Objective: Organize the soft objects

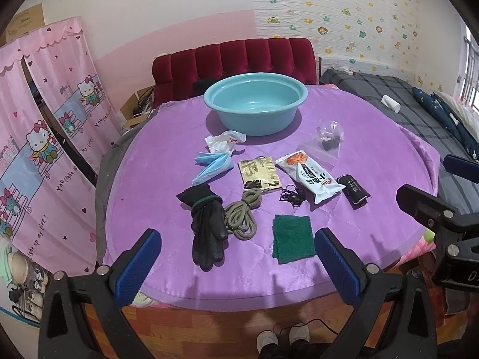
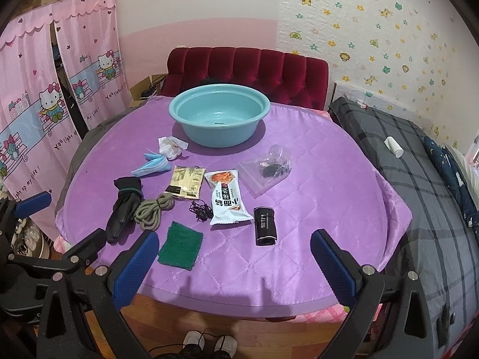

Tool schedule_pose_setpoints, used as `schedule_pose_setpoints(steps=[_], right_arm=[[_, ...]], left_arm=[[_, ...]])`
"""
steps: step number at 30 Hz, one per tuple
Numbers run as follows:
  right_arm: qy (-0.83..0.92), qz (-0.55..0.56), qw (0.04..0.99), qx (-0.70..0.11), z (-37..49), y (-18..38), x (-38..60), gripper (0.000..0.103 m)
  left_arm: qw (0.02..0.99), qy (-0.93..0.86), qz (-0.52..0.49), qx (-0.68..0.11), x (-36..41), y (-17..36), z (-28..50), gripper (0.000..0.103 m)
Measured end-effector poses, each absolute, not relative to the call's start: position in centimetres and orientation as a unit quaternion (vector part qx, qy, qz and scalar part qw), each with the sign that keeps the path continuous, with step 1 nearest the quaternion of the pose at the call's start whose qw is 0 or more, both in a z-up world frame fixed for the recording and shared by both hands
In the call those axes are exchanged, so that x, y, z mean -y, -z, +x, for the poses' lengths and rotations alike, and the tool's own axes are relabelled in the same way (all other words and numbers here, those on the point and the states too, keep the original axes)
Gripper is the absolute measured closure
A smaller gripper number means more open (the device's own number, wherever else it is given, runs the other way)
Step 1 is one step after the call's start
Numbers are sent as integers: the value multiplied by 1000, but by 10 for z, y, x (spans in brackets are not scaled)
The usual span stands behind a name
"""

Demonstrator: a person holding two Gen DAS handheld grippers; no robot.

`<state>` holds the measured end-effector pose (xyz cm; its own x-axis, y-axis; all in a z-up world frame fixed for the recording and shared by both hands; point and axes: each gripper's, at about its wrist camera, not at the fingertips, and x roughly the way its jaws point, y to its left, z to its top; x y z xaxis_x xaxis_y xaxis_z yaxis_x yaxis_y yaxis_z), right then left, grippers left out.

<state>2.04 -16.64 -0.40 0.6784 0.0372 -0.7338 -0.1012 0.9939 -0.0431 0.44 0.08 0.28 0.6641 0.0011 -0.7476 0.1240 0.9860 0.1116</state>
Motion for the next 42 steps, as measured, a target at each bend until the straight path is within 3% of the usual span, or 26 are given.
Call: schedule_pose_setpoints(steps=[42], right_arm=[[-41, -38, 916, -398, 31, -5, 164, 0]], left_arm=[[914, 45, 79, -395, -2, -14, 15, 0]])
